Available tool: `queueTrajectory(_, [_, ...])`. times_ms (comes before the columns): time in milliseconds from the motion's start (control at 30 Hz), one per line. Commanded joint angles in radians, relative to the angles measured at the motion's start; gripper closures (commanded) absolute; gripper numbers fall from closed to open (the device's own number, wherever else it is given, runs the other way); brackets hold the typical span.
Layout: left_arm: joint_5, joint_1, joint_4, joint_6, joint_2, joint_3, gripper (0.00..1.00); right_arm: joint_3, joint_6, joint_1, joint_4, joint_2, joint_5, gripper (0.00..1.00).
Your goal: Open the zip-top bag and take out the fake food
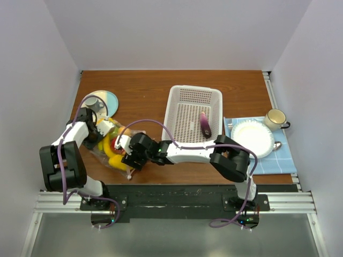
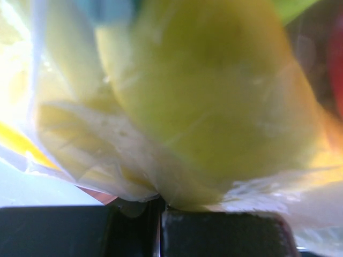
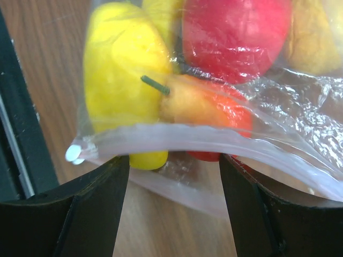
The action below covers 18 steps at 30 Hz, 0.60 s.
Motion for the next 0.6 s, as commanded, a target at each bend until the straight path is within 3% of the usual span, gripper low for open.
queueTrajectory(0, [0.021, -0.012, -0.069, 0.03, 0.003, -0.03, 1.0, 0.078, -0.046, -0.024, 0.091, 0.006, 0.002, 0.28])
queueTrajectory(333, [-0.005, -0.012, -0.057, 0.029, 0.029, -0.016, 1.0, 0.083, 0.036, -0.019, 0.106, 0.041, -0.154, 0.28])
queueTrajectory(467, [0.009, -0.015, -0.072, 0.029, 0.022, -0.018, 1.0, 0.028, 0.025, -0.01, 0.165, 0.044, -0.038, 0.28])
queueTrajectory(567, [-0.003, -0.018, -0.072, 0.035, 0.02, -0.021, 1.0, 0.013, -0.024, -0.01, 0.214, 0.038, 0.146, 0.27])
